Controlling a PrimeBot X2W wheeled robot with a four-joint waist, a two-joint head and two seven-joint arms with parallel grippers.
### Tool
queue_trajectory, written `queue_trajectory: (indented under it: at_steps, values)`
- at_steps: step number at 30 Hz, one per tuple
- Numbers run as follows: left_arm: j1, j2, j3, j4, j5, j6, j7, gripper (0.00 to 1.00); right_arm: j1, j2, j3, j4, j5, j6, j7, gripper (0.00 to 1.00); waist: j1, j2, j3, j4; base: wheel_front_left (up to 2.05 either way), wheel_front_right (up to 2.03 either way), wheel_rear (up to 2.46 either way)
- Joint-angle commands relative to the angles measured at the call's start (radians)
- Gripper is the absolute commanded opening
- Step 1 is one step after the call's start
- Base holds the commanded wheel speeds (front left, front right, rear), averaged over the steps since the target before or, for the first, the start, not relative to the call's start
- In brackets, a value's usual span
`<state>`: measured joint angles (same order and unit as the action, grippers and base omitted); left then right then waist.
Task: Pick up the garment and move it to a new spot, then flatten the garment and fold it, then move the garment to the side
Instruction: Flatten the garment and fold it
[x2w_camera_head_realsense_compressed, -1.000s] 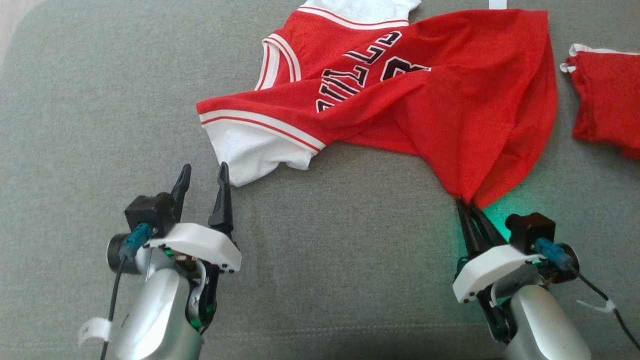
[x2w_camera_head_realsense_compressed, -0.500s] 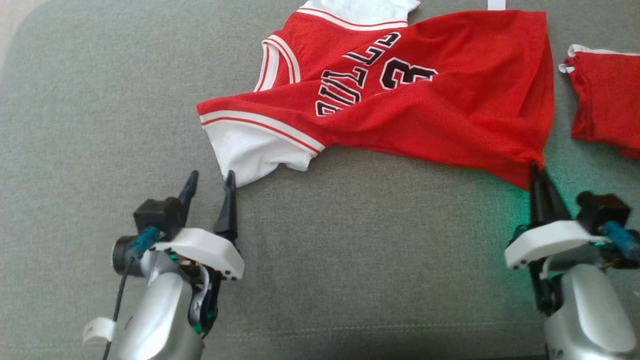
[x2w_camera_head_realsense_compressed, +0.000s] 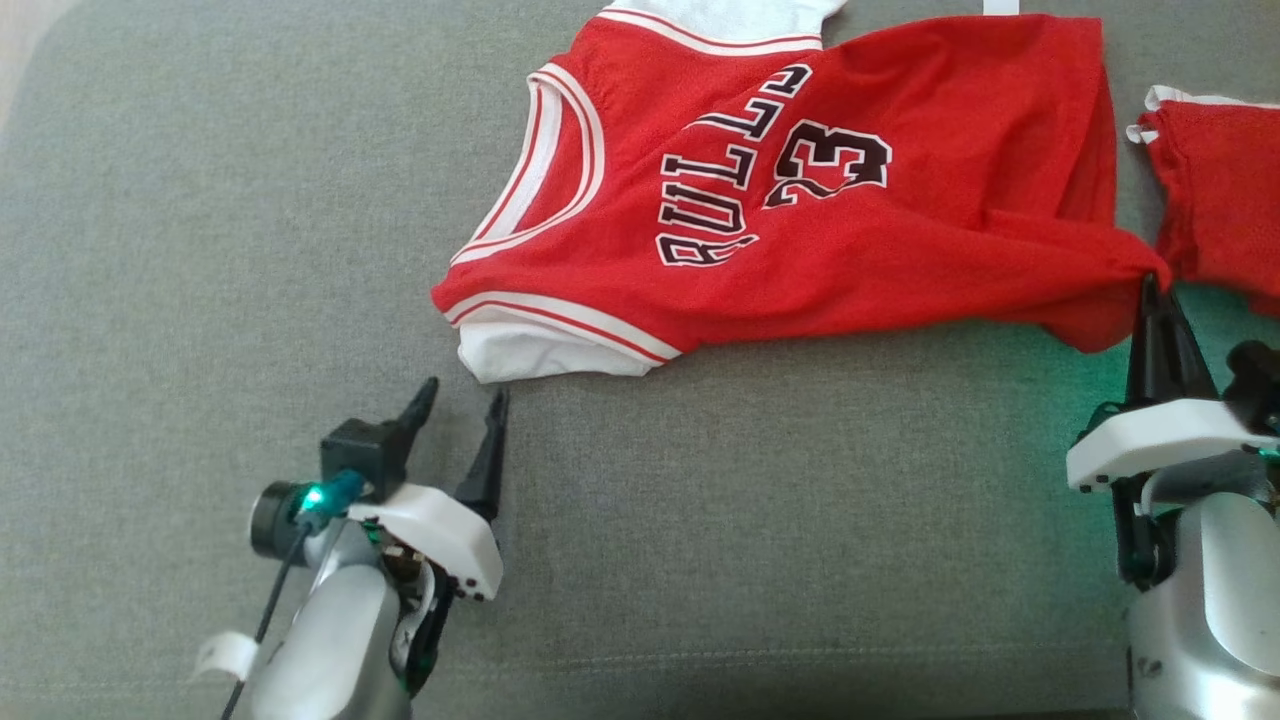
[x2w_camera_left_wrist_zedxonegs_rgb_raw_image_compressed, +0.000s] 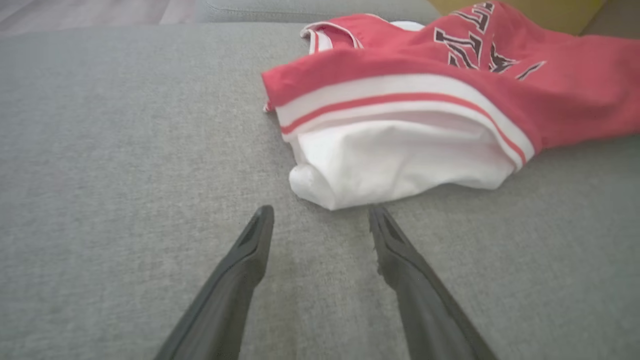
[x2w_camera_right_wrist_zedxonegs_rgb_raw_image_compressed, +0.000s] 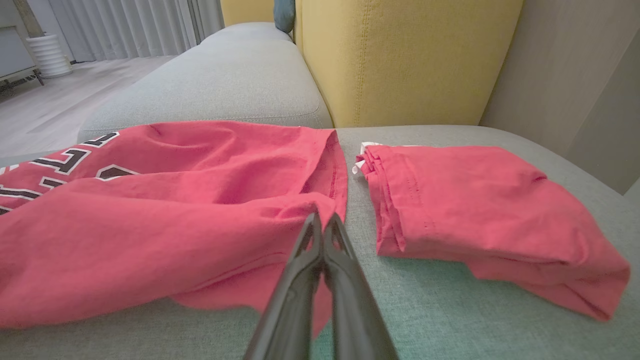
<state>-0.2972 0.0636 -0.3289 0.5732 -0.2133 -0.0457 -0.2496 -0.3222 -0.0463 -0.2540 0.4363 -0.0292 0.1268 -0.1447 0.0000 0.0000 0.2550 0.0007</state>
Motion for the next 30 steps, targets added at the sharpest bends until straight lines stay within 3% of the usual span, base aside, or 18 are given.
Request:
queue_trajectory:
  at_steps: [1,21,23,24,30]
  values:
    - [-0.046,0.022,0.016,-0.015,0.009,-0.006,-0.012,1.0,-0.032,-0.004,0.022,-0.034,-0.008,0.004,0.001,0.0,0.0,0.0,0.0,0.0,0.0,0.0,0.0]
    - [-0.154,0.044,-0.026,0.099,0.029,-0.024,-0.012,1.0,-0.035,-0.004,0.053,-0.028,0.0,0.004,0.005,0.0,0.0,0.0,0.015,-0.034,0.0,0.0,0.0]
    - [-0.16,0.044,-0.029,0.11,0.027,-0.026,-0.012,0.2,-0.035,-0.004,0.052,-0.028,-0.001,0.004,0.005,0.0,0.0,0.0,0.015,-0.035,0.0,0.0,0.0]
    - [-0.162,0.043,-0.031,0.115,0.026,-0.027,-0.012,0.0,-0.035,-0.004,0.051,-0.028,-0.003,0.004,0.006,0.0,0.0,0.0,0.013,-0.035,0.0,0.0,0.0]
    - [-0.154,0.039,-0.026,0.098,0.005,-0.036,-0.012,0.0,-0.037,-0.004,0.042,-0.028,-0.015,0.004,0.008,0.0,0.0,0.0,-0.006,-0.027,0.0,0.0,0.0]
